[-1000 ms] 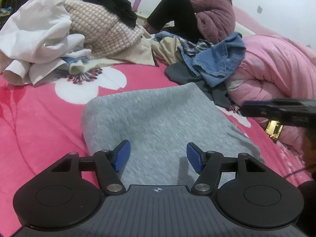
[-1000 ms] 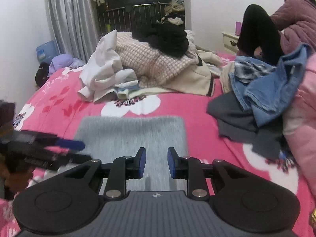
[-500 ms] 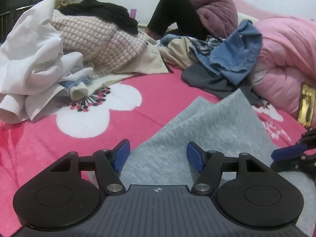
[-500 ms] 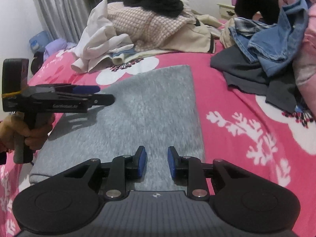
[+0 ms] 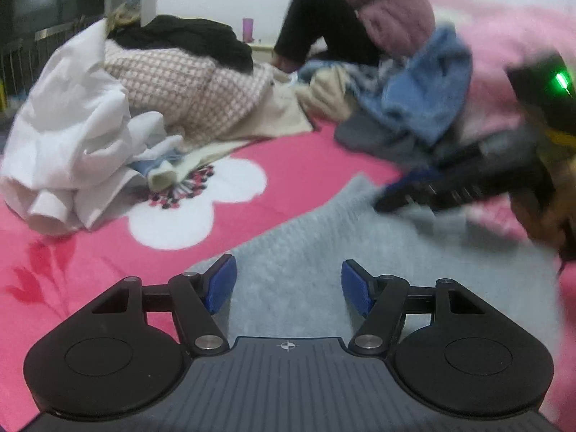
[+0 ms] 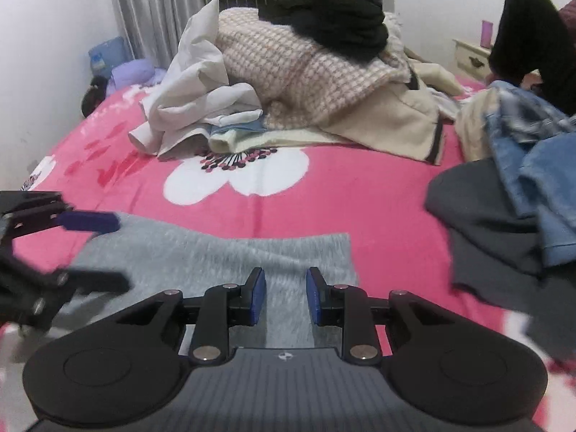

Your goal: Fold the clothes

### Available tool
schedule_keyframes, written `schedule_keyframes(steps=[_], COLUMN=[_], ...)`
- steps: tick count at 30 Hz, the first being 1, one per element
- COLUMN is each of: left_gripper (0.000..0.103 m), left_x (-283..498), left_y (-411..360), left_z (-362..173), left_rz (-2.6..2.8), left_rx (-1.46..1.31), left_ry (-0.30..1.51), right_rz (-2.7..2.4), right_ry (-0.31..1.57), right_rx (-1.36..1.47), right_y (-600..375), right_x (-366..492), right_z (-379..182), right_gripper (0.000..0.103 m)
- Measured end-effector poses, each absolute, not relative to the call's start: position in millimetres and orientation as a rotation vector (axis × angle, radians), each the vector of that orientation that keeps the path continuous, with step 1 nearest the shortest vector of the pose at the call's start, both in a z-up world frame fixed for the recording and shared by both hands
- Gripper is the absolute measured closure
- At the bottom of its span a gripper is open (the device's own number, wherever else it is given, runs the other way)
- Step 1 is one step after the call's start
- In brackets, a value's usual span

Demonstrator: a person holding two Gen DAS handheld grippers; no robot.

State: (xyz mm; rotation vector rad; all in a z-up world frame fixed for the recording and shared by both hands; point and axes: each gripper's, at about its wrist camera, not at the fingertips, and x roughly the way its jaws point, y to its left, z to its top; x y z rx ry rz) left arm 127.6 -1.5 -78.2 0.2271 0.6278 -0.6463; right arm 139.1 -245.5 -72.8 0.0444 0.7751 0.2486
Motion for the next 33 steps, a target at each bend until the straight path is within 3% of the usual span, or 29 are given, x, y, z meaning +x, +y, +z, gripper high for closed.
schedule_keyframes(steps=[5,7,9,12,13,15,16,18,22,23,26,33], left_gripper=[0.038,0.037,0.037,0.036,0.036,0.036,0.036,0.036,0.036,0.036,0.036,0.036], left_x=[130.8,130.6,132.8,137.4,137.4,132.3,129.3,126.8,128.9,129.3,128.7,116.9], left_y=[10.0,22.9,35.6,45.3,45.2,38.4,34.9,34.2,42.8,43.5,41.1,58.9], left_z=[-61.5,-55.8,-54.5,-63.4,-66.7,-70.1,-70.0,-69.7,-71.9,-73.0,-74.3,-51.4], left_rz=[-0.622,-0.605,-0.592,-0.613,-0.616,-0.606,-0.603,-0.597,-0.581,-0.579,-0.58,-0.567], left_rx=[0.182,0.133,0.056,-0.055,-0.069,-0.015,0.019,0.034,-0.007,-0.011,0.002,-0.009], left_ry=[0.623,0.634,0.681,0.785,0.81,0.815,0.806,0.804,0.819,0.823,0.82,0.757], right_rz=[0.204,0.196,0.168,0.169,0.196,0.261,0.279,0.332,0.378,0.35,0.275,0.225], right_ry=[0.703,0.689,0.71,0.795,0.836,0.861,0.843,0.771,0.667,0.69,0.79,0.677], right_rx=[0.145,0.232,0.352,0.498,0.534,0.533,0.493,0.407,0.379,0.358,0.469,0.693], right_y=[-268.4,-286.4,-308.4,-327.8,-328.2,-317.8,-308.8,-293.5,-286.9,-287.6,-310.1,-346.9], right_x=[132.0,118.9,110.1,112.4,115.9,119.6,119.0,114.6,114.3,118.8,126.9,47.0], right_z=[-57.0,-46.2,-47.1,-63.7,-71.8,-76.7,-72.2,-57.5,-49.4,-57.3,-93.5,-54.6], right_gripper=[0.065,0.058,0.032,0.03,0.033,0.071,0.071,0.086,0.086,0.083,0.045,0.047])
